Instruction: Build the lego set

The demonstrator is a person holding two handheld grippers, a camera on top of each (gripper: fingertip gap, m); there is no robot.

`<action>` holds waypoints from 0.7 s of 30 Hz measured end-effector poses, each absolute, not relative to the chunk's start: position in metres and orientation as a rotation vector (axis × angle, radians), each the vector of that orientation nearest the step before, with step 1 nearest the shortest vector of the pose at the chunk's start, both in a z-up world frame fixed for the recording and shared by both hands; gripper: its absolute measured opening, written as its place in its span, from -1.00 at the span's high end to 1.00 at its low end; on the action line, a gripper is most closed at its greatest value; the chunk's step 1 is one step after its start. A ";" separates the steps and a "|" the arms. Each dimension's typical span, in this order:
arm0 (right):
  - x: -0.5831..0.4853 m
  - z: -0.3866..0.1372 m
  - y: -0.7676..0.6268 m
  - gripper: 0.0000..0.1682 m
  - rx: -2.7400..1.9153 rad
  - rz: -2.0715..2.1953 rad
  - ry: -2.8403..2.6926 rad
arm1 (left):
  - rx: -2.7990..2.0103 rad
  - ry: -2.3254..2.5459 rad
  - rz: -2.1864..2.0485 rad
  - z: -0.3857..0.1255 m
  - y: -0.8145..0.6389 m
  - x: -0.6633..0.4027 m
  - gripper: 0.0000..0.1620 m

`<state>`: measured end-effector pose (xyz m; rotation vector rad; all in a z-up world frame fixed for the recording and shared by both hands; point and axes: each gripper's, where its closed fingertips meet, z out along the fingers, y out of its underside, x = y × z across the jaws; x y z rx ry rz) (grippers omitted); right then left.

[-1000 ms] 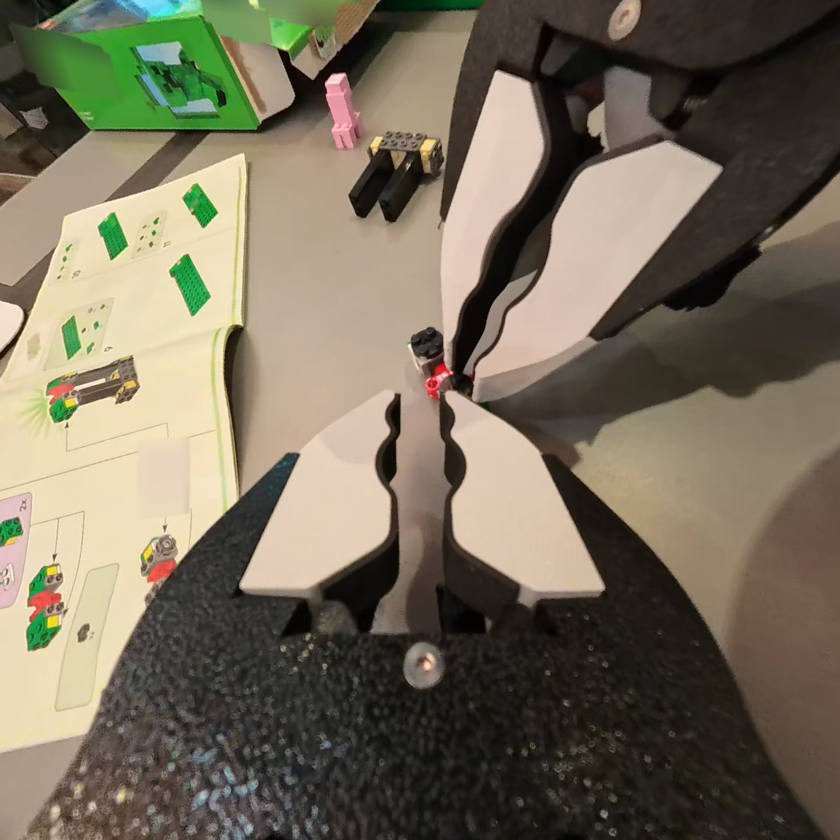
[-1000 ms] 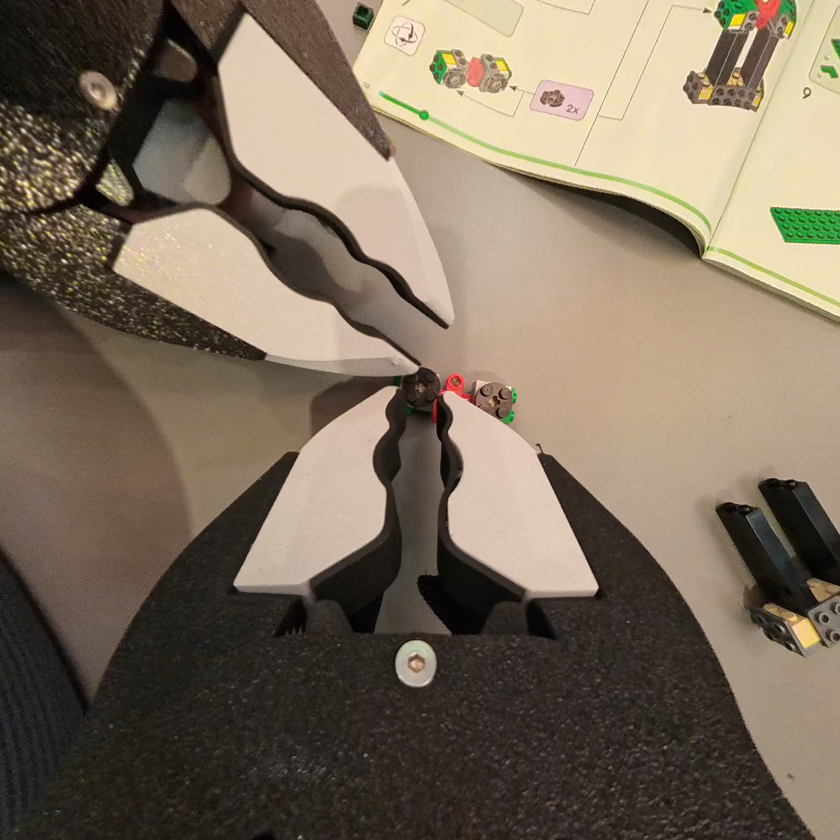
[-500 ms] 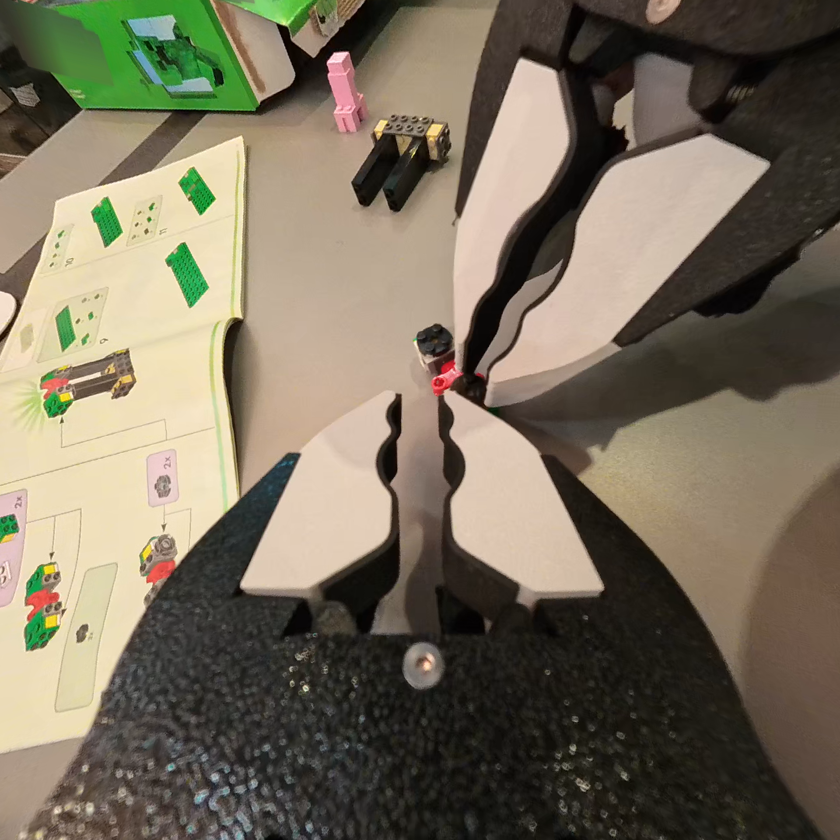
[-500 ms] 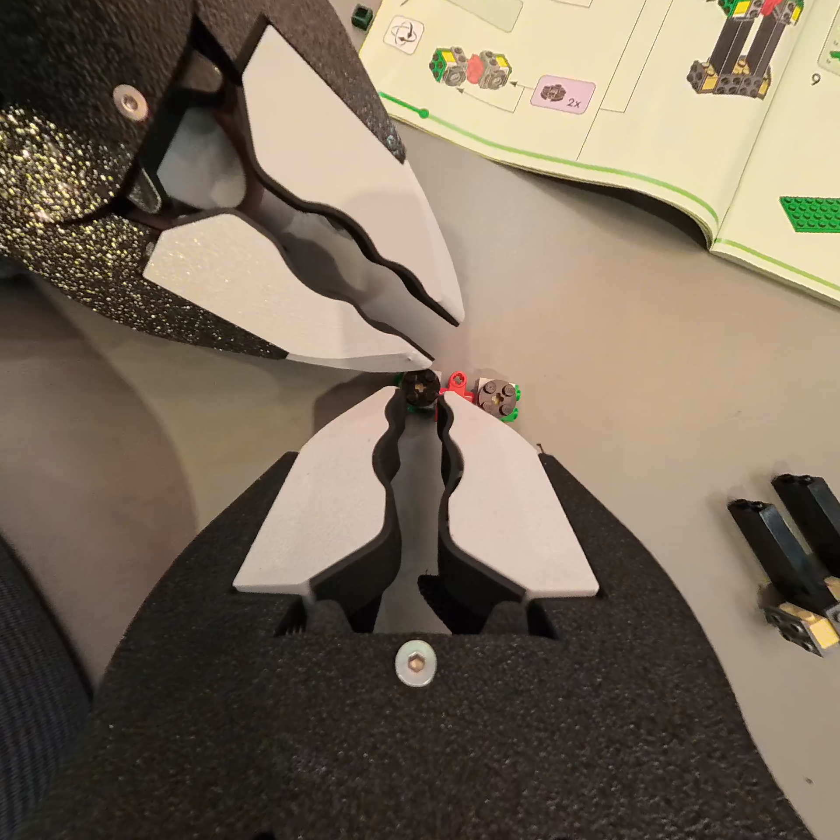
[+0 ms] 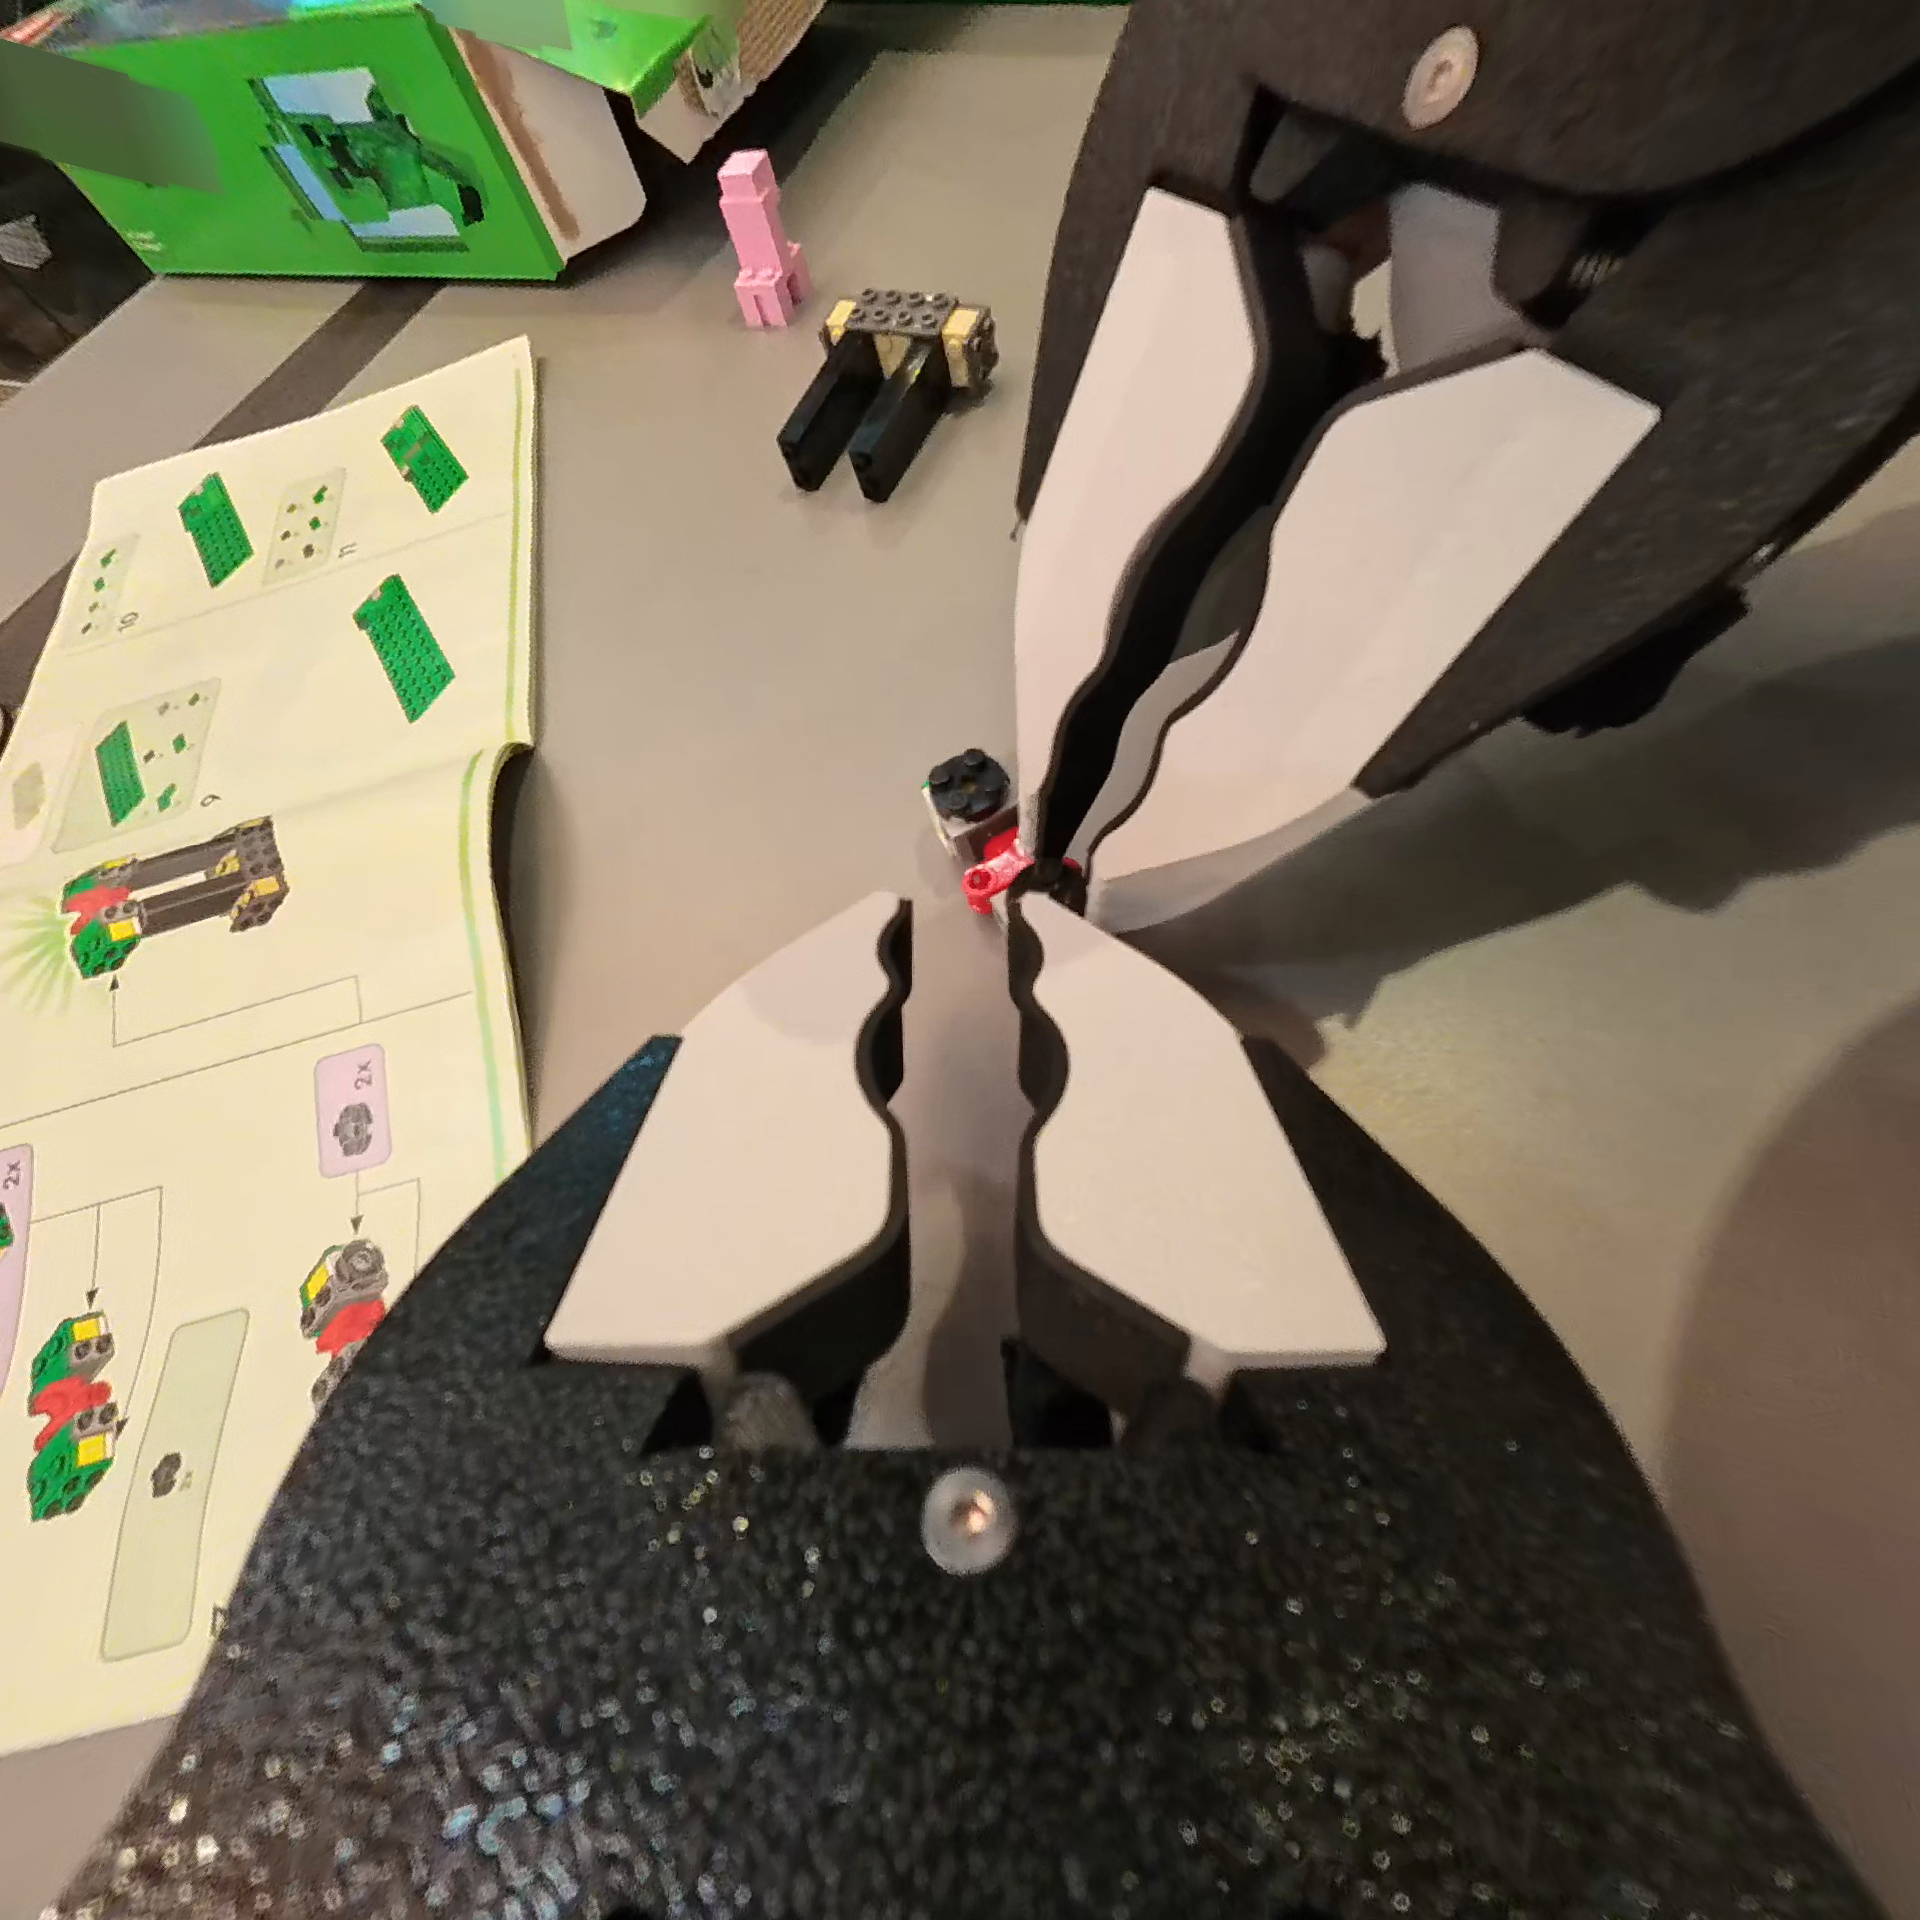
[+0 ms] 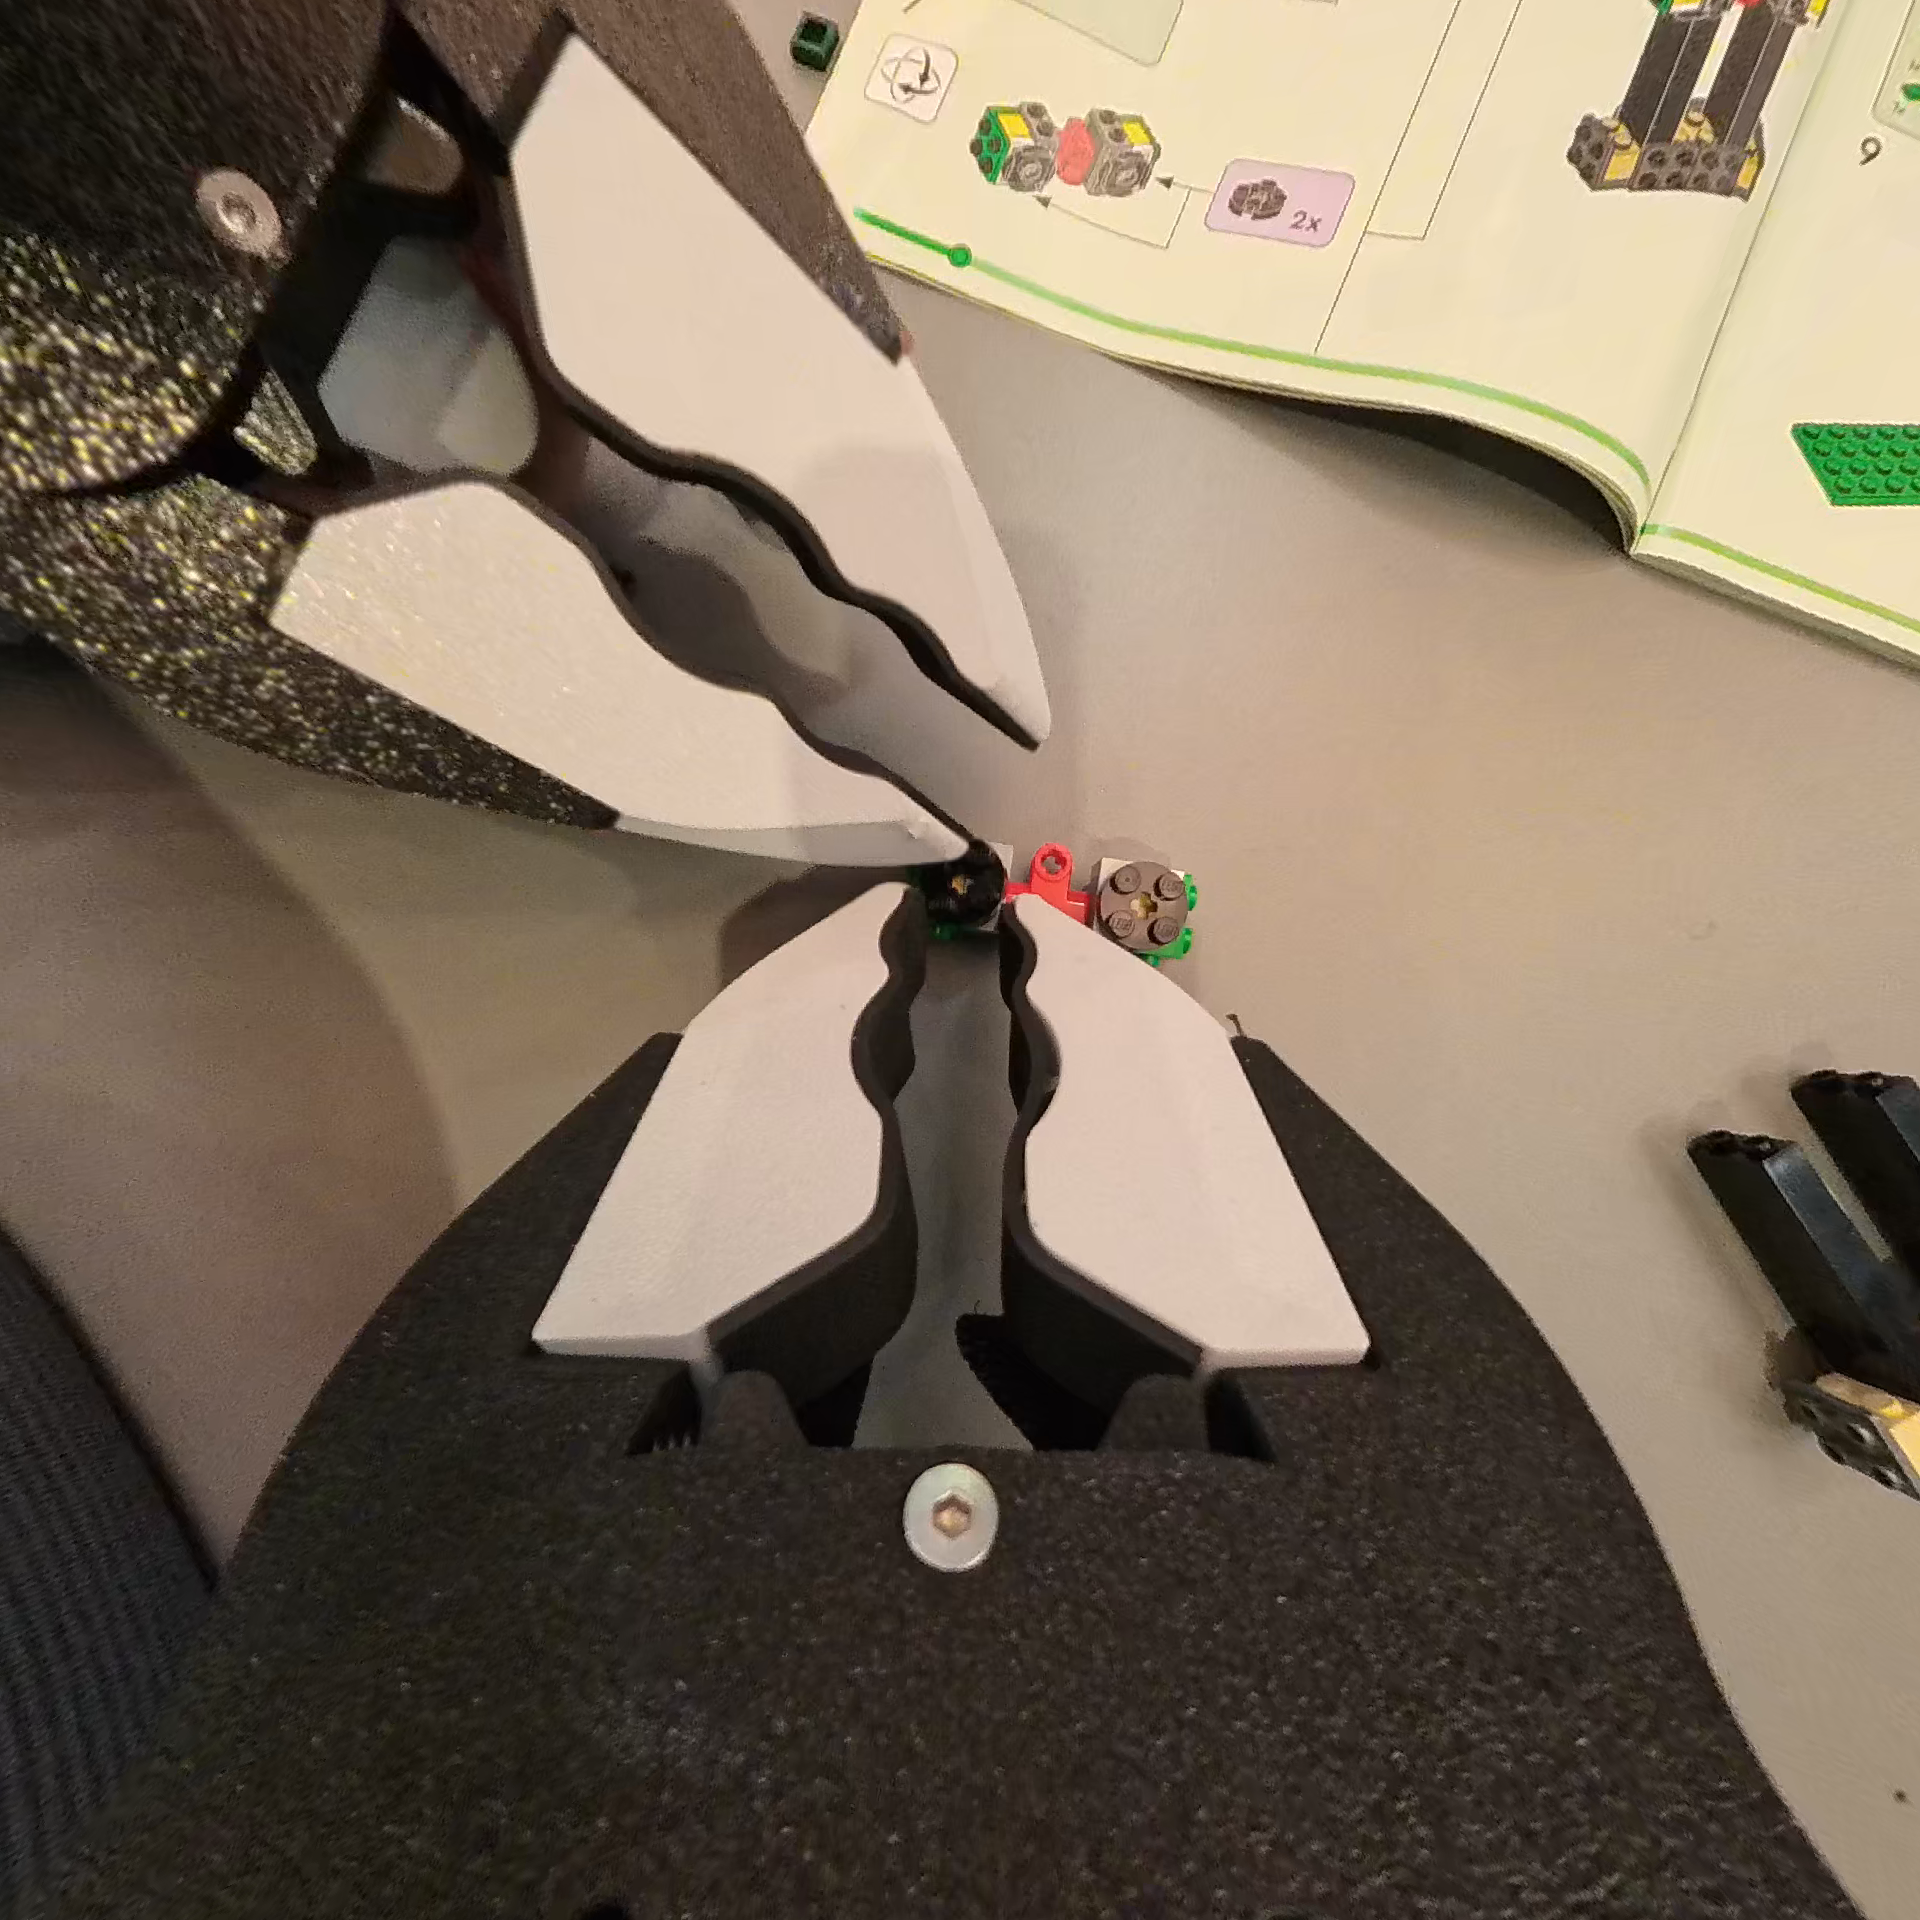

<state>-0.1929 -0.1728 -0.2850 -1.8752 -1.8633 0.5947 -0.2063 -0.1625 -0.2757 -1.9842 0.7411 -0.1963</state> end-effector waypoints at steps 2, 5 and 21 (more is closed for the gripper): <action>-0.193 -0.285 -0.173 0.85 -1.874 0.593 -1.863 | -1.985 0.745 -0.190 -0.276 -0.162 -0.206 0.80; -0.193 -0.285 -0.173 0.85 -1.873 0.593 -1.863 | -1.988 0.741 -0.195 -0.276 -0.162 -0.205 0.80; -0.193 -0.284 -0.171 0.79 -1.872 0.594 -1.844 | -1.995 0.734 -0.193 -0.277 -0.160 -0.206 0.79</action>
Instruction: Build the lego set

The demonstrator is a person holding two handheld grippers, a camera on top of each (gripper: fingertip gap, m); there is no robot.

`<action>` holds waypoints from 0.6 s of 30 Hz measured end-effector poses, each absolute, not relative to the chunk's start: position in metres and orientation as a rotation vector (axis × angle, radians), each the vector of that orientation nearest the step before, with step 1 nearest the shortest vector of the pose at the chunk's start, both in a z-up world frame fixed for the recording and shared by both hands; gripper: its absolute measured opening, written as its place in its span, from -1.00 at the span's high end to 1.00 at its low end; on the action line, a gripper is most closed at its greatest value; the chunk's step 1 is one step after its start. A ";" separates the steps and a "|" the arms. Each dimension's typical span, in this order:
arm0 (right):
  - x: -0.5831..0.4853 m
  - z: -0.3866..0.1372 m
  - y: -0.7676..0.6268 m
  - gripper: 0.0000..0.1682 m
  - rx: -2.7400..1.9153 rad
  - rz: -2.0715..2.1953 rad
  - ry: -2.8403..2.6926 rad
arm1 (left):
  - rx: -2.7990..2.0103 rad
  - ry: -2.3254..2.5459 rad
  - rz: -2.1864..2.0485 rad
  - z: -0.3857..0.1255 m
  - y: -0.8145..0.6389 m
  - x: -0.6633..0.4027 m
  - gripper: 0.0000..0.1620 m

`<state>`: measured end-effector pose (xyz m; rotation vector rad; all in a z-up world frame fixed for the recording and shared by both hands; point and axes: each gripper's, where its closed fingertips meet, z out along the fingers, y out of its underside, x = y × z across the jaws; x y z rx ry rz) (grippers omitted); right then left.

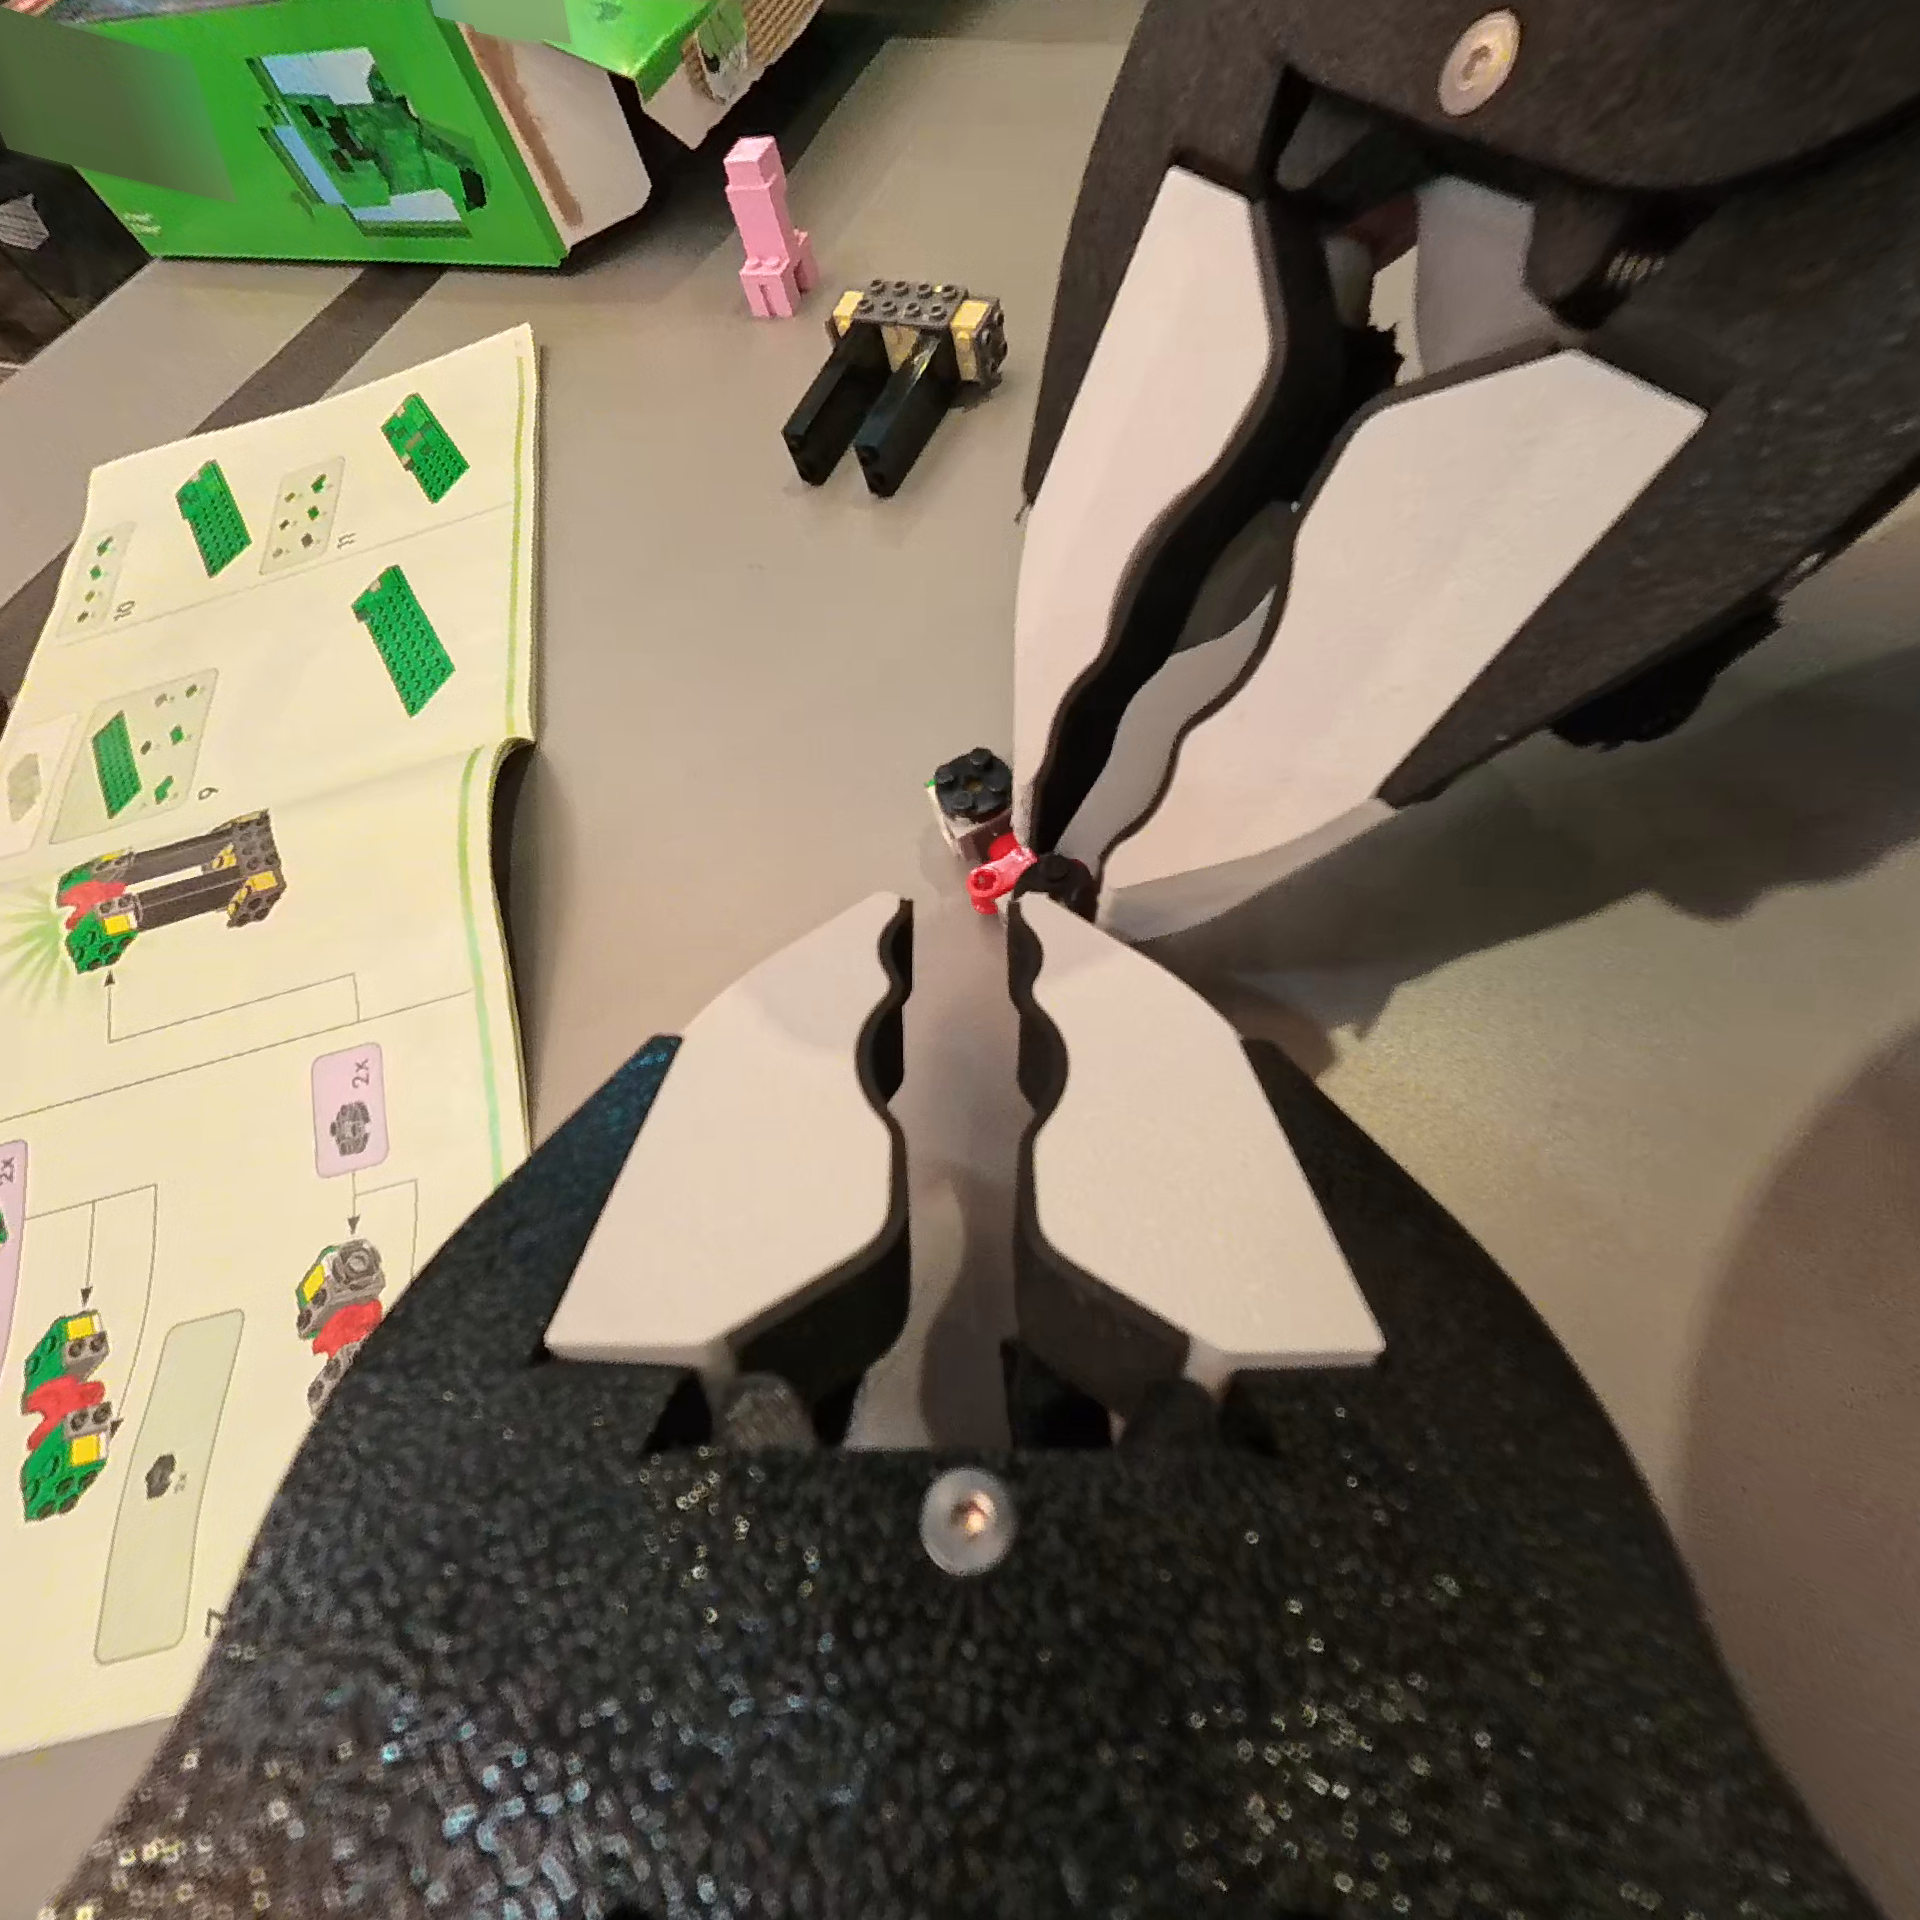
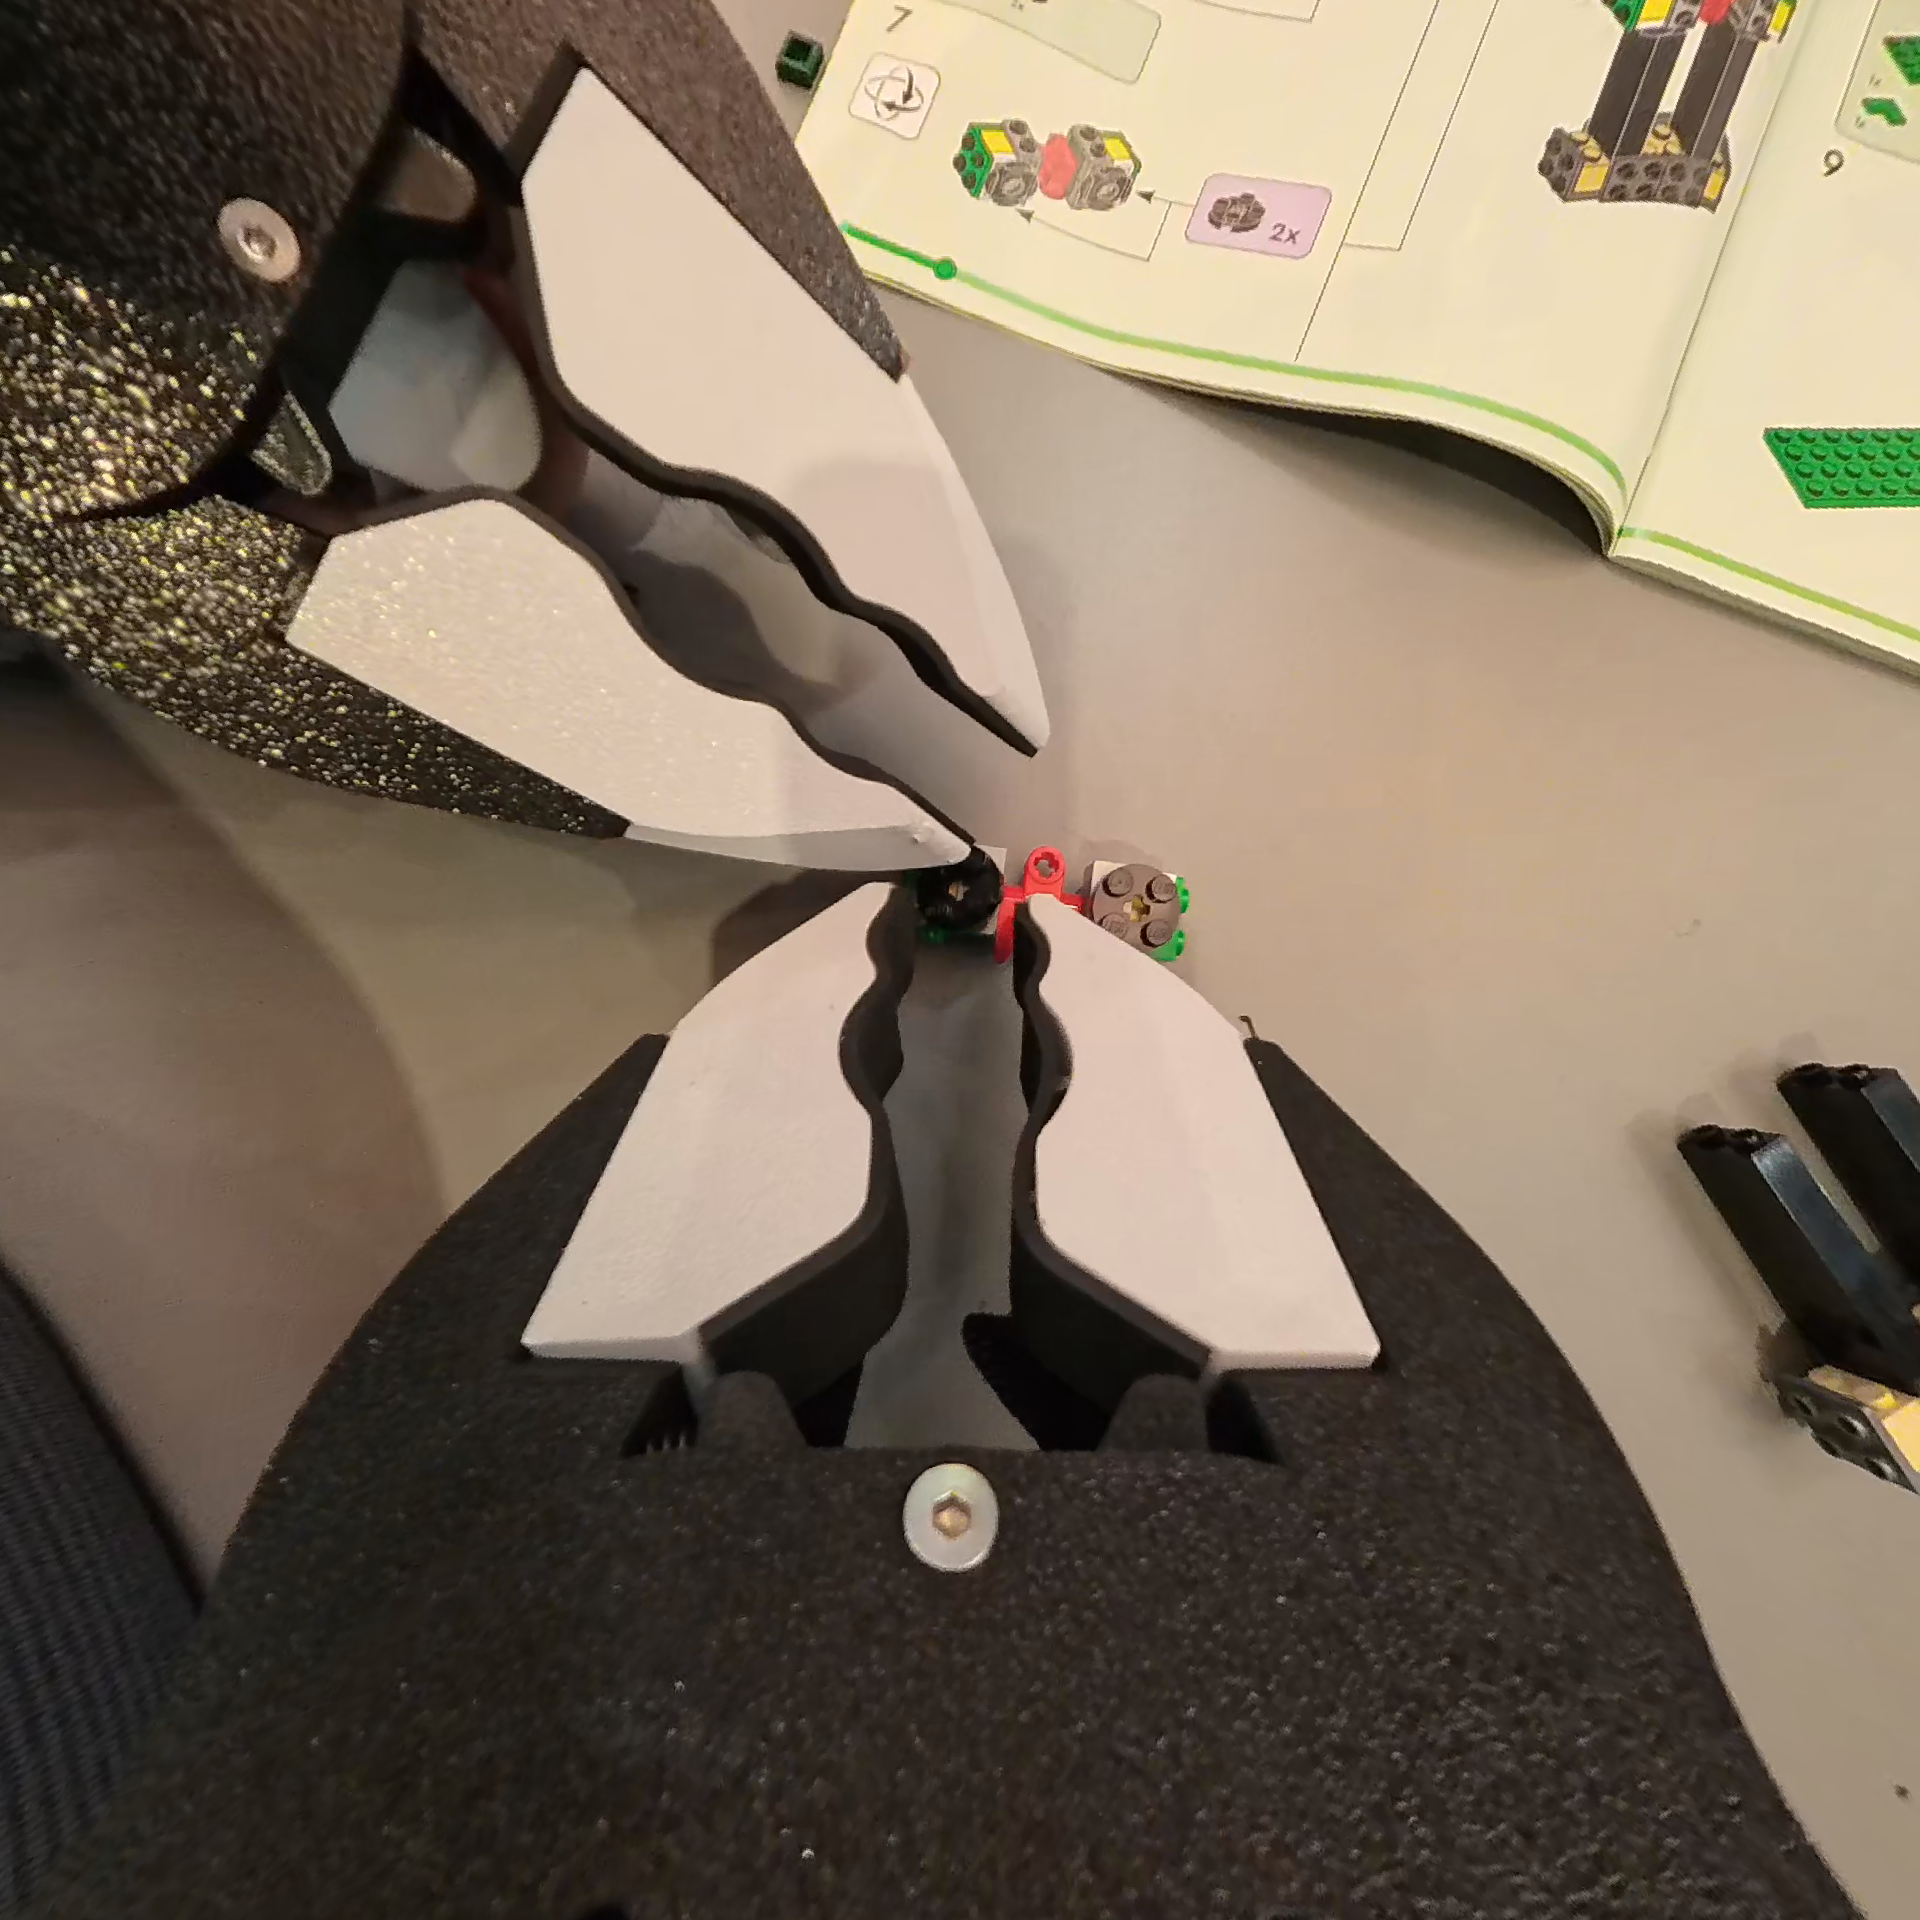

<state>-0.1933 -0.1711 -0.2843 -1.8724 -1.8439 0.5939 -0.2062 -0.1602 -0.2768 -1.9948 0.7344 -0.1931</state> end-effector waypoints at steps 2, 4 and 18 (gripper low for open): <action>-0.193 -0.284 -0.171 0.78 -1.873 0.594 -1.843 | -1.996 0.732 -0.195 -0.277 -0.160 -0.206 0.79; -0.191 -0.284 -0.171 0.76 -1.876 0.592 -1.842 | -1.996 0.728 -0.193 -0.277 -0.160 -0.207 0.78; -0.158 -0.260 -0.146 0.58 -1.382 0.993 -2.017 | -1.888 0.545 -0.224 -0.243 -0.180 -0.235 0.72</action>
